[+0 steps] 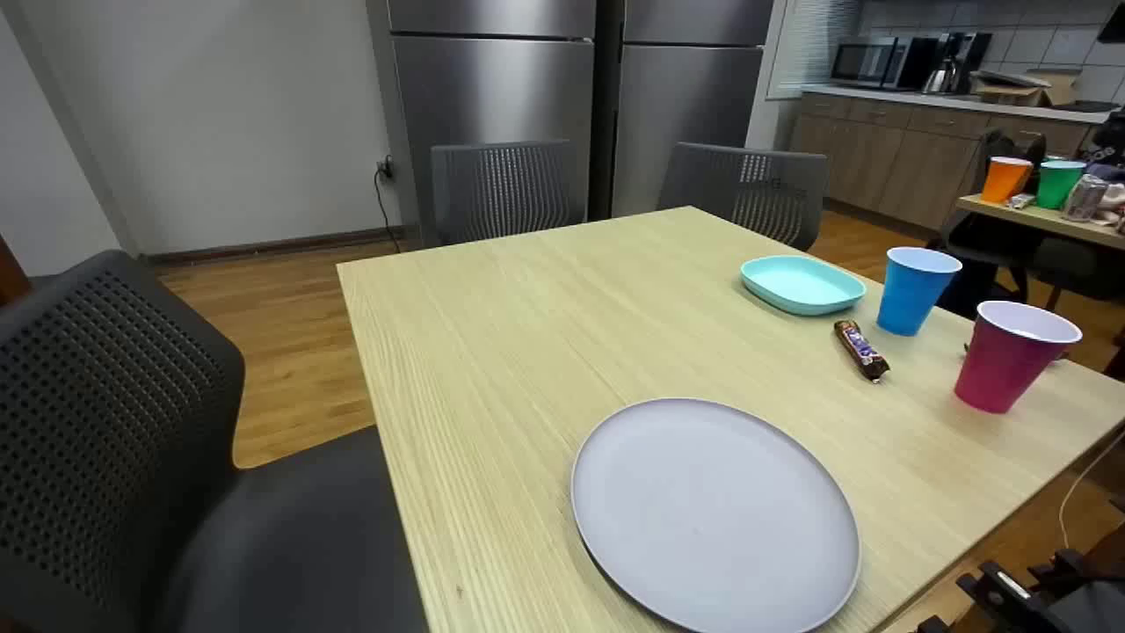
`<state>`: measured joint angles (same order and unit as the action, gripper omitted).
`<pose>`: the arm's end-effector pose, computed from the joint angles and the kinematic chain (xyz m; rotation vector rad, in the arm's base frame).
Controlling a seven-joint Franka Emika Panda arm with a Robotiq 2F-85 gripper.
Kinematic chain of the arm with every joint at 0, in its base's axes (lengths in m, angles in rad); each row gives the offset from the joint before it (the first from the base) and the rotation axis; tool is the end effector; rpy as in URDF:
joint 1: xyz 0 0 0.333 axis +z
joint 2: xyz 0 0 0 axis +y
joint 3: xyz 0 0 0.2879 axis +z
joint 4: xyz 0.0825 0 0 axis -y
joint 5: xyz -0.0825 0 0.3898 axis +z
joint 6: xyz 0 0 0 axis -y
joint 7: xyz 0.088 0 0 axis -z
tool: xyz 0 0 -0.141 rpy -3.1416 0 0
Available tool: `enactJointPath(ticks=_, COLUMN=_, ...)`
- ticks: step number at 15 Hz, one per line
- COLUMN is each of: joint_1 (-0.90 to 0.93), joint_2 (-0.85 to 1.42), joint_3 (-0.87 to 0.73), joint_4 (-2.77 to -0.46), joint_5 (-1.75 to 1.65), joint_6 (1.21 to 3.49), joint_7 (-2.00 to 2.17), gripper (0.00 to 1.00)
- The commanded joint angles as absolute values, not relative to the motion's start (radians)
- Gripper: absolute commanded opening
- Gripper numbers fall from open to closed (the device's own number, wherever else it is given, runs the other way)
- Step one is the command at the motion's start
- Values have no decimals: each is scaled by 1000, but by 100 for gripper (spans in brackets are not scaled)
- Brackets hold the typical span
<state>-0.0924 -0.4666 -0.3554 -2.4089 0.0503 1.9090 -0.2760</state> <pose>0.3846 -0.1755 0.4080 -2.9209 0.2194 -0.0182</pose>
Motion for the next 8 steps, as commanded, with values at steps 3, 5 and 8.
enactJointPath(ticks=3, joint_1=-124, joint_2=-461, joint_3=-328, joint_4=-2407, joint_5=64, joint_6=1907, joint_7=-289, gripper=100)
enactJointPath(ticks=5, joint_1=-127, joint_2=-453, joint_3=-317, joint_4=-2421, joint_5=47, joint_6=1938, joint_7=-282, gripper=100)
enactJointPath(ticks=8, joint_1=-126, joint_2=-420, joint_3=-304, joint_4=-2451, joint_5=48, joint_6=2043, joint_7=-259, gripper=100)
